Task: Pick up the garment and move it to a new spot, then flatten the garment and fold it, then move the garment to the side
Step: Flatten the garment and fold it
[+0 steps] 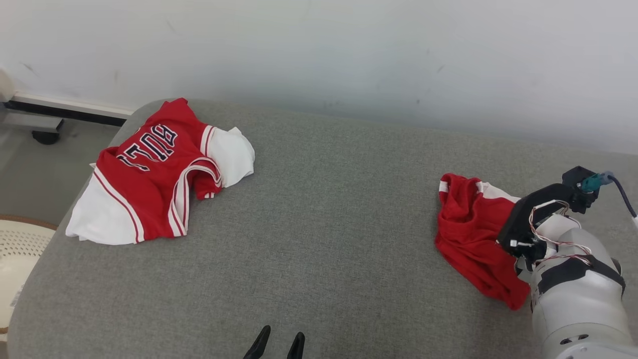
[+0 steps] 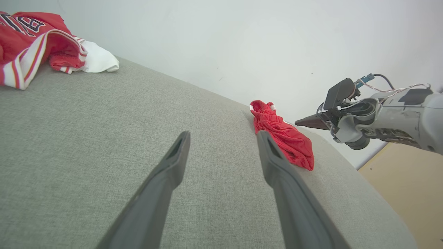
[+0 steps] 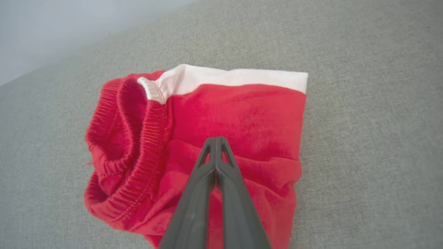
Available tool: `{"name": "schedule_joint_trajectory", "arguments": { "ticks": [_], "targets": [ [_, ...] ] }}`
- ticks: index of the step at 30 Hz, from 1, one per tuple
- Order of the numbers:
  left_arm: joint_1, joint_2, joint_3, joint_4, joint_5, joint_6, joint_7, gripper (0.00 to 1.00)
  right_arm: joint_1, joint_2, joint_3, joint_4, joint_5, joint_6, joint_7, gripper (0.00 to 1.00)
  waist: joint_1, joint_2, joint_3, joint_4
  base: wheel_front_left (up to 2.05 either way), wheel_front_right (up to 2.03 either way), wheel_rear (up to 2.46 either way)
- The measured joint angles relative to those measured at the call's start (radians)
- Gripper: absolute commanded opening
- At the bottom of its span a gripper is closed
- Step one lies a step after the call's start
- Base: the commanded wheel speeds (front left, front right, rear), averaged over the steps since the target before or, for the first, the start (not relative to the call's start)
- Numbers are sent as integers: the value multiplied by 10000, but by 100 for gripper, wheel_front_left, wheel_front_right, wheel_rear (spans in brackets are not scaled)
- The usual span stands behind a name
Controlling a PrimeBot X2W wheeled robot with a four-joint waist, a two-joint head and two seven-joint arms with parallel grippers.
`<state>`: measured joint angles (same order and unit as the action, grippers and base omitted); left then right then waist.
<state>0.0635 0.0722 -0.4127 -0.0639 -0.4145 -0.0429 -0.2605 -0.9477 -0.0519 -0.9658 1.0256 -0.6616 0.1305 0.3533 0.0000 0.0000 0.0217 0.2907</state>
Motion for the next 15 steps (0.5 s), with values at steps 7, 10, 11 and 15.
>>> {"name": "schedule_joint_trajectory", "arguments": {
  "ticks": [7, 10, 11, 15],
  "targets": [
    [-23, -10, -90, 17, -94, -10, 0, 100, 40, 6, -31, 780, -8, 2, -474, 0, 0, 0, 315, 466, 0, 0, 0],
    [-26, -15, -117, 46, -119, -25, -2, 100, -94, 8, -36, 972, -10, 2, -644, 0, 0, 0, 425, 697, 0, 0, 0],
    [-30, -17, -130, 52, -123, -42, -2, 100, -92, 12, -67, 961, -10, 2, -683, 0, 0, 0, 457, 774, 0, 0, 0],
    [-37, -31, -167, 75, -134, -75, -2, 100, -91, -2, -25, 903, -10, 0, -857, 0, 0, 0, 567, 1077, 0, 0, 0]
  ]
}}
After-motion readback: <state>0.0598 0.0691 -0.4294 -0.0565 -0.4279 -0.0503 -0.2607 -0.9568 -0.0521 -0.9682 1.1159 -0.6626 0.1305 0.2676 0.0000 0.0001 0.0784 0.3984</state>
